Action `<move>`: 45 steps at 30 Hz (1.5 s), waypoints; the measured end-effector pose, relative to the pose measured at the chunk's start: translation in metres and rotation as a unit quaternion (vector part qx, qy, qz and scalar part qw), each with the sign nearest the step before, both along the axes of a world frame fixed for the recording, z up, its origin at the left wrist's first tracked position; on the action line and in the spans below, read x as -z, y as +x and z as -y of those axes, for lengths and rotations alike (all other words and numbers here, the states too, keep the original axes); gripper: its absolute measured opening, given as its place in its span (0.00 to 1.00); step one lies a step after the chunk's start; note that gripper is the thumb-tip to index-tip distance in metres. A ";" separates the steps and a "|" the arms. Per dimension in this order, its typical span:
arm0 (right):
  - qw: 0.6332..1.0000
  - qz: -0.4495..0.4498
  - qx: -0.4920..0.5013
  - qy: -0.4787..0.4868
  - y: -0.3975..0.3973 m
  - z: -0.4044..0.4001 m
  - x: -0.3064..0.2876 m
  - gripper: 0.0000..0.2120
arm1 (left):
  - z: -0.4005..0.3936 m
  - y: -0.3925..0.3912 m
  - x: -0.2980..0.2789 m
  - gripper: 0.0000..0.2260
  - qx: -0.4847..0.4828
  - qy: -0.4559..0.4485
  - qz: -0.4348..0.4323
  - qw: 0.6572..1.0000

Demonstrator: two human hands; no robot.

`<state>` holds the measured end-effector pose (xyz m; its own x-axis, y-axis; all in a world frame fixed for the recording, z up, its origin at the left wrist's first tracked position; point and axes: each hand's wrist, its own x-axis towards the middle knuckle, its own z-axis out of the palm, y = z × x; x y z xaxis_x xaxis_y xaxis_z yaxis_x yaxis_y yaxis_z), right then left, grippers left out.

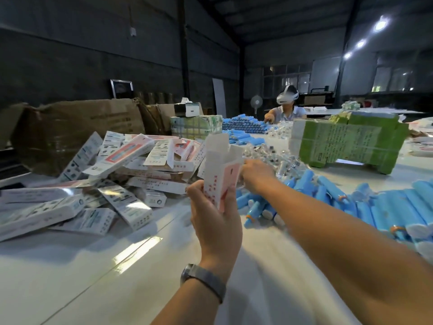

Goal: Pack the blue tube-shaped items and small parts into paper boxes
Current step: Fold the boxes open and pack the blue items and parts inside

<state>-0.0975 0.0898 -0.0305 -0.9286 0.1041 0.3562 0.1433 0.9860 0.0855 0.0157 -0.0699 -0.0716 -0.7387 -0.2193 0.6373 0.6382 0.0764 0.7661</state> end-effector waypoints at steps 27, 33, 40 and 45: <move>0.768 -0.437 -0.289 -0.368 0.307 0.030 -0.080 0.18 | -0.045 0.103 -0.006 0.14 0.257 -0.004 -0.068 0.964; 0.842 -0.435 -0.234 -0.216 0.305 0.008 -0.064 0.12 | -0.047 0.100 -0.003 0.16 0.259 -0.006 -0.057 0.964; 0.895 -0.381 -0.204 -0.114 0.300 0.001 -0.054 0.06 | -0.048 0.106 0.002 0.16 0.264 -0.044 -0.084 0.960; 0.924 -0.324 -0.194 -0.065 0.300 -0.006 -0.054 0.11 | -0.045 0.104 0.000 0.15 0.267 -0.051 -0.069 0.960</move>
<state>0.2025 0.0955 0.0234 -0.5014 -0.1102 0.8582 -0.2436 0.9697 -0.0178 0.1193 -0.0251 -0.0713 -0.6357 0.2367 0.7348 0.7017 -0.2196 0.6778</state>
